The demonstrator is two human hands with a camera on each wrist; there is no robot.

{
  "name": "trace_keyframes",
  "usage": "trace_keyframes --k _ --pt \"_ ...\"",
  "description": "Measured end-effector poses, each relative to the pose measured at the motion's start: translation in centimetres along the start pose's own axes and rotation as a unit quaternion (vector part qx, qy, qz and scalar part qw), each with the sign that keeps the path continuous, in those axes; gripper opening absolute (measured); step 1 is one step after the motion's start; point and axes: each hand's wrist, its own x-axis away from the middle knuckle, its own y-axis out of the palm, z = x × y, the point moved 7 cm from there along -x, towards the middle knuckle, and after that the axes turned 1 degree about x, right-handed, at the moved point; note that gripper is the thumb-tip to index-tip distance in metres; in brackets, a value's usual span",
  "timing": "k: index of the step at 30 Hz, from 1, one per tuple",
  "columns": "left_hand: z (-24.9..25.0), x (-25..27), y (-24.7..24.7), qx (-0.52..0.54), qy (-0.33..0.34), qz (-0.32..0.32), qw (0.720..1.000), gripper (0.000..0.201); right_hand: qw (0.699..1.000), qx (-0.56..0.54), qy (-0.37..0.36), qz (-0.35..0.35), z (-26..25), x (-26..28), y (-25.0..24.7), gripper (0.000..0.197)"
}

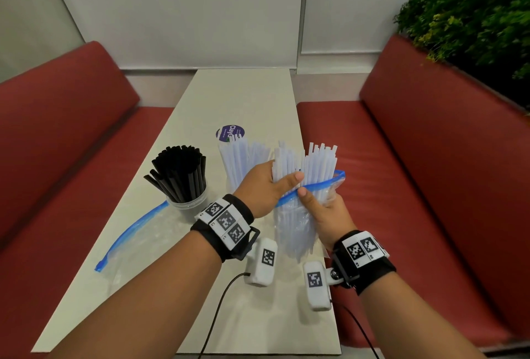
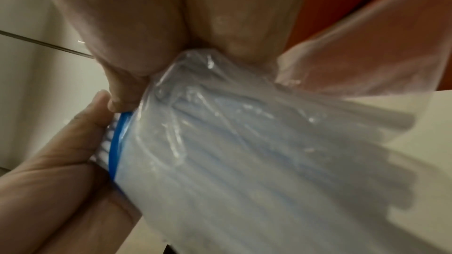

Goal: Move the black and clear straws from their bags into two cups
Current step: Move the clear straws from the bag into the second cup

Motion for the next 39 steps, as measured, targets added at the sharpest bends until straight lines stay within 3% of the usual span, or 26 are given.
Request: trace_keyframes --k 6,10,13,17,20,24,29,32,37,39 --pt "0.2 -0.2 -0.6 -0.005 -0.017 0.022 1.000 0.022 1.000 -0.027 0.008 0.009 0.1 0.1 -0.3 0.049" --pt "-0.1 -0.4 -0.6 0.007 -0.016 0.028 0.999 0.014 0.999 -0.023 0.011 0.025 0.2 -0.2 -0.1 0.041" --pt "-0.3 -0.6 -1.3 0.050 -0.013 0.069 0.996 0.028 0.999 -0.019 0.010 0.039 0.2 -0.4 -0.1 0.031" --pt "0.0 -1.1 -2.8 0.135 -0.009 0.118 0.984 0.019 0.999 0.013 0.016 0.046 0.5 -0.5 -0.6 0.027" --pt "1.5 -1.6 -4.6 0.212 0.035 0.158 0.964 0.011 0.998 0.036 0.026 0.046 1.0 -0.6 -0.9 0.020" --pt "4.9 -2.5 -8.9 0.239 0.114 0.228 0.937 0.008 0.995 0.068 0.039 0.054 1.5 -0.3 -1.3 0.008" --pt "7.1 -3.5 -13.6 0.161 0.173 0.337 0.911 0.010 0.992 0.067 0.064 0.087 2.5 -0.2 -3.0 0.023" --pt "5.0 -4.4 -12.7 0.069 0.144 0.335 0.929 0.011 0.992 0.057 0.070 0.091 2.5 0.0 -3.6 0.023" --pt "-2.5 -5.9 -10.0 -0.010 0.052 0.293 0.955 0.012 0.993 0.033 0.069 0.086 1.7 0.1 -3.6 0.020" --pt "-5.5 -6.3 -9.1 -0.023 0.005 0.274 0.961 0.023 0.993 0.026 0.068 0.089 1.4 0.4 -3.7 0.020"
